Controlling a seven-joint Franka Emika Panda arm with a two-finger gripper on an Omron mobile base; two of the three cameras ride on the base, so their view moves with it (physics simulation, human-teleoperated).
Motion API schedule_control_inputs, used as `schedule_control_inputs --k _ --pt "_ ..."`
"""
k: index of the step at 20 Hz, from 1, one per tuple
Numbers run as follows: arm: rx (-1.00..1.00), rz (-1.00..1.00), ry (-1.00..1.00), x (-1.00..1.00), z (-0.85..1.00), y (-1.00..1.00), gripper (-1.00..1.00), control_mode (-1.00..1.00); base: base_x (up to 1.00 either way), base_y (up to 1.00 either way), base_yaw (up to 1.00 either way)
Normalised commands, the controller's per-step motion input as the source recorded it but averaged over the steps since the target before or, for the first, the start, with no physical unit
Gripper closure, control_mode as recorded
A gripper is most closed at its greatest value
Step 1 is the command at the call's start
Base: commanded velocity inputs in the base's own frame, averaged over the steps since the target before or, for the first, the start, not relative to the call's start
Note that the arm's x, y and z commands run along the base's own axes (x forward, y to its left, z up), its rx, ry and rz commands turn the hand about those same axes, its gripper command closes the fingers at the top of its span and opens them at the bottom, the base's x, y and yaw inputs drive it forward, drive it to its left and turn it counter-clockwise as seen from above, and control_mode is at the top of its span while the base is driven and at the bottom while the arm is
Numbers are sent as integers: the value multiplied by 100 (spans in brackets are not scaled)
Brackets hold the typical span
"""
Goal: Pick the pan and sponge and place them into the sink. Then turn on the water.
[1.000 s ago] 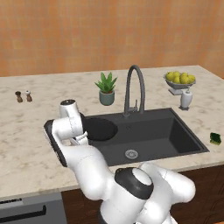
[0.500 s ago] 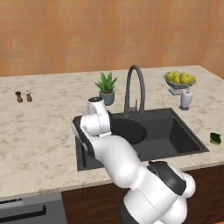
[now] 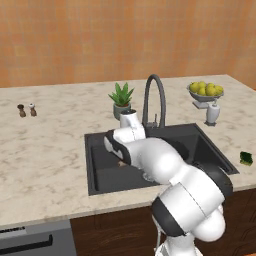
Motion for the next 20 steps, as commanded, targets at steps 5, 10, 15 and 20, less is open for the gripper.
schedule_control_inputs --k 5,10,15,20 --pt "0 30 1 50 -45 -20 100 -100 0 0 0" --pt "9 16 7 45 -59 -42 100 -100 0 0 0" --pt "3 0 2 27 -67 -33 100 -100 0 0 0" --pt "-1 -1 -5 31 -73 -9 100 -100 0 0 0"
